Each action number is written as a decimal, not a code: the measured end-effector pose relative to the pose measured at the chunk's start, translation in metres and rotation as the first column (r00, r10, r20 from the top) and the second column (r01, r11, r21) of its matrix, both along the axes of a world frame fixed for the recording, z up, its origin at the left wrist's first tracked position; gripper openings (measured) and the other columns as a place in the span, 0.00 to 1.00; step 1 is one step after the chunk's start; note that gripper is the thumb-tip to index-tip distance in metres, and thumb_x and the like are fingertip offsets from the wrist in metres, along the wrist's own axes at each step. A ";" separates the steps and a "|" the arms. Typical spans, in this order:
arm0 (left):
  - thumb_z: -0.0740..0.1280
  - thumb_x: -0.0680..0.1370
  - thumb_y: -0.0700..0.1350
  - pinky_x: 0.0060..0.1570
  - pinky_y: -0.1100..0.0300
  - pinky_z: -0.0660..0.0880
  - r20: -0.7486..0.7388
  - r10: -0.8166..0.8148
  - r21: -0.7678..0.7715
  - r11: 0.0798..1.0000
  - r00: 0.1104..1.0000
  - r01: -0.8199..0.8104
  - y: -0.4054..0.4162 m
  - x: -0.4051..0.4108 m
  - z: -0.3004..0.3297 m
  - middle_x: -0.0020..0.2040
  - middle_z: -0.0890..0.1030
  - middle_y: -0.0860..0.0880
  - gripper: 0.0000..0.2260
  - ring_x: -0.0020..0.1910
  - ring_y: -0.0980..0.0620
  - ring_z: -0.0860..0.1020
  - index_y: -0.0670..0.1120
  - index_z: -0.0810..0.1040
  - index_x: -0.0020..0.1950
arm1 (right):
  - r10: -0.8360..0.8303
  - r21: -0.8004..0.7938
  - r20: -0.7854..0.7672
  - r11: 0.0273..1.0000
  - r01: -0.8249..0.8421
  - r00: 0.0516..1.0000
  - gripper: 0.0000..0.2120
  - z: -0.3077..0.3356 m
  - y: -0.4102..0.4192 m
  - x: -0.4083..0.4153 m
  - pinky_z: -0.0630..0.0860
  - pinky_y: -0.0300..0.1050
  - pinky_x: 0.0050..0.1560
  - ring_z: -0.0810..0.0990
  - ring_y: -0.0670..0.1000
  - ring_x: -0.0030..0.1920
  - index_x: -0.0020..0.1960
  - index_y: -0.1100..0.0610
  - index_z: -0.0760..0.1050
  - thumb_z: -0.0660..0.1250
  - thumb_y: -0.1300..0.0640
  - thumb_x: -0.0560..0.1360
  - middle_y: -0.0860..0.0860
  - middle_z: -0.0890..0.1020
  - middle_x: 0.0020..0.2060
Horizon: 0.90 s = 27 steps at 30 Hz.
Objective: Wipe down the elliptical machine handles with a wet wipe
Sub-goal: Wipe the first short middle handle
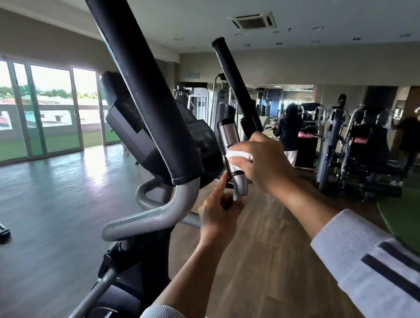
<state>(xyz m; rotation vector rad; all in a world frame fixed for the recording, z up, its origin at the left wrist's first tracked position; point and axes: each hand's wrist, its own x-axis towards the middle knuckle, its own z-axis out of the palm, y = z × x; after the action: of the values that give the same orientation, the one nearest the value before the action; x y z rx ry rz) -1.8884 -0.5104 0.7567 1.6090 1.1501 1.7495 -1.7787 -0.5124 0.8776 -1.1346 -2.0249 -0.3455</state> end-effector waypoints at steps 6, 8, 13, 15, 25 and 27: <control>0.71 0.73 0.47 0.38 0.55 0.69 -0.005 -0.023 -0.051 0.998 1.000 0.022 -0.002 0.001 -0.001 0.27 0.70 0.58 0.33 0.31 0.56 0.68 0.62 0.61 0.74 | 0.022 -0.057 -0.031 0.998 -0.024 0.999 0.09 0.000 0.004 0.001 0.72 0.47 0.44 0.74 0.52 0.44 0.53 0.48 0.82 0.68 0.51 0.74 0.50 0.72 0.43; 0.71 0.74 0.46 0.38 0.54 0.67 -0.001 -0.010 -0.068 0.998 1.000 0.010 -0.004 0.003 0.000 0.28 0.68 0.55 0.32 0.31 0.55 0.66 0.60 0.62 0.75 | 0.020 -0.070 -0.053 0.997 -0.023 0.998 0.10 -0.004 0.003 0.004 0.75 0.50 0.46 0.77 0.54 0.44 0.53 0.46 0.82 0.68 0.50 0.73 0.49 0.73 0.42; 0.71 0.76 0.44 0.45 0.64 0.73 -0.048 0.069 -0.135 0.988 0.996 -0.075 -0.019 0.013 0.008 0.37 0.82 0.48 0.34 0.38 0.56 0.77 0.57 0.59 0.77 | 0.067 -0.136 -0.162 0.987 -0.089 0.985 0.12 -0.013 0.001 0.013 0.75 0.46 0.49 0.78 0.51 0.47 0.54 0.46 0.82 0.67 0.49 0.72 0.51 0.80 0.46; 0.70 0.76 0.46 0.45 0.74 0.71 -0.068 0.107 -0.154 0.981 0.992 -0.117 -0.034 0.019 0.013 0.41 0.83 0.60 0.33 0.43 0.65 0.79 0.54 0.59 0.78 | 0.110 -0.101 -0.182 0.986 -0.130 0.977 0.13 -0.015 -0.001 0.021 0.75 0.45 0.46 0.78 0.48 0.43 0.49 0.46 0.82 0.63 0.45 0.71 0.49 0.81 0.41; 0.73 0.74 0.49 0.44 0.66 0.75 -0.029 0.415 -0.304 0.863 0.909 -0.404 -0.109 0.016 -0.014 0.45 0.84 0.57 0.22 0.46 0.58 0.82 0.54 0.72 0.66 | 0.313 -0.116 -0.457 0.907 -0.405 0.833 0.11 -0.077 -0.055 0.042 0.68 0.23 0.41 0.82 0.45 0.45 0.53 0.57 0.83 0.74 0.55 0.72 0.52 0.86 0.46; 0.74 0.73 0.50 0.46 0.63 0.77 -0.021 0.420 -0.359 0.844 0.907 -0.399 -0.132 0.015 -0.042 0.45 0.85 0.57 0.19 0.44 0.59 0.82 0.56 0.75 0.61 | 0.278 -0.182 -0.458 0.900 -0.395 0.844 0.13 -0.113 -0.071 0.044 0.69 0.26 0.45 0.83 0.46 0.48 0.56 0.54 0.83 0.74 0.54 0.72 0.50 0.86 0.49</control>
<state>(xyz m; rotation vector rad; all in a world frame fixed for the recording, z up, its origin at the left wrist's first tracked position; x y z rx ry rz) -1.8731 -0.6422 0.7147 1.1425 1.7690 1.6862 -1.7348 -0.5833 0.7642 -0.8809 -1.8606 0.3473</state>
